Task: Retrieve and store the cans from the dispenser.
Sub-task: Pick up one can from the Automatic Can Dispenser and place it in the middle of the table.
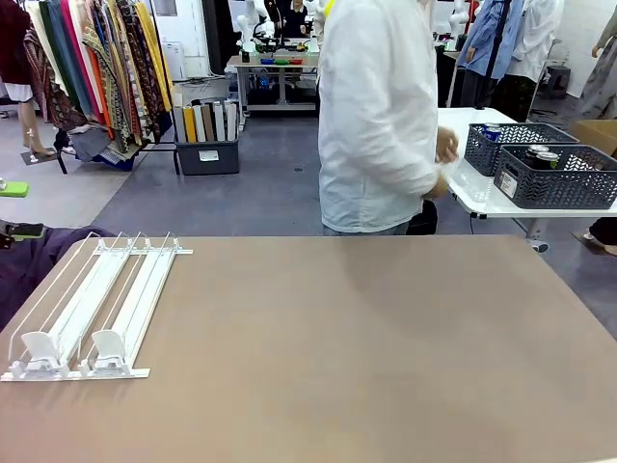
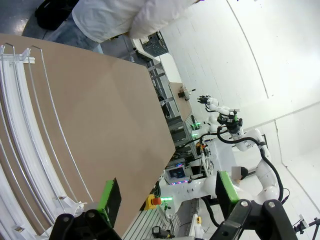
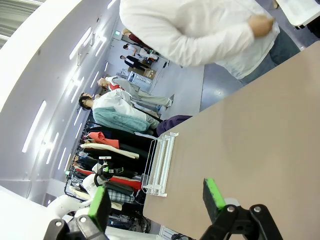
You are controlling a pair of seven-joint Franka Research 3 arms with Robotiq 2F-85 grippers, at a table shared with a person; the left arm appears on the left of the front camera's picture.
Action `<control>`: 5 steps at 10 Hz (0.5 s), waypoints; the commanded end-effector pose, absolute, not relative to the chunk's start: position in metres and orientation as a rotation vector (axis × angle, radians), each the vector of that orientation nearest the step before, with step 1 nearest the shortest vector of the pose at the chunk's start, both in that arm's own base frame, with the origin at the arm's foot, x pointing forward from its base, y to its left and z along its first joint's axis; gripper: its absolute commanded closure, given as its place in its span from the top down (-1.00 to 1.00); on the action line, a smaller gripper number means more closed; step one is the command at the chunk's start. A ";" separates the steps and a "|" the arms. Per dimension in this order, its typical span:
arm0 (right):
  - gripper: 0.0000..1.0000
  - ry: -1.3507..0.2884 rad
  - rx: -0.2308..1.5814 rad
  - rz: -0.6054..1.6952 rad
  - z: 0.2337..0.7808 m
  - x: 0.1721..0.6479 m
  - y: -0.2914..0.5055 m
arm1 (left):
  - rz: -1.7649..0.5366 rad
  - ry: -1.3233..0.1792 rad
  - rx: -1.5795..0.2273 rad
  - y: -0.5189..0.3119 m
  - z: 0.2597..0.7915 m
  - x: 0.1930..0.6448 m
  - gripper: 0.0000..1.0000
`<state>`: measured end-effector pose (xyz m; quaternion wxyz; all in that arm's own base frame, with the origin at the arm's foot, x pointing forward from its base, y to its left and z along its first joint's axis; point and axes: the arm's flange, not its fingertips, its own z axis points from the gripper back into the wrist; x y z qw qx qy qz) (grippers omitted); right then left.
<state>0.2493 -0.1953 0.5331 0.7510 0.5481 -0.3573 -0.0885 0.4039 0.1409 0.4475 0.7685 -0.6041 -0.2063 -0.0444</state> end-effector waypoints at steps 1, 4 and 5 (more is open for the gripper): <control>1.00 -0.813 1.217 -0.182 0.535 0.252 -0.194 | -0.090 -0.433 -1.301 0.142 0.449 0.401 1.00; 1.00 -0.813 1.217 -0.182 0.535 0.252 -0.194 | -0.090 -0.433 -1.301 0.142 0.449 0.401 1.00; 1.00 -0.813 1.217 -0.182 0.535 0.252 -0.194 | -0.090 -0.433 -1.301 0.142 0.449 0.401 1.00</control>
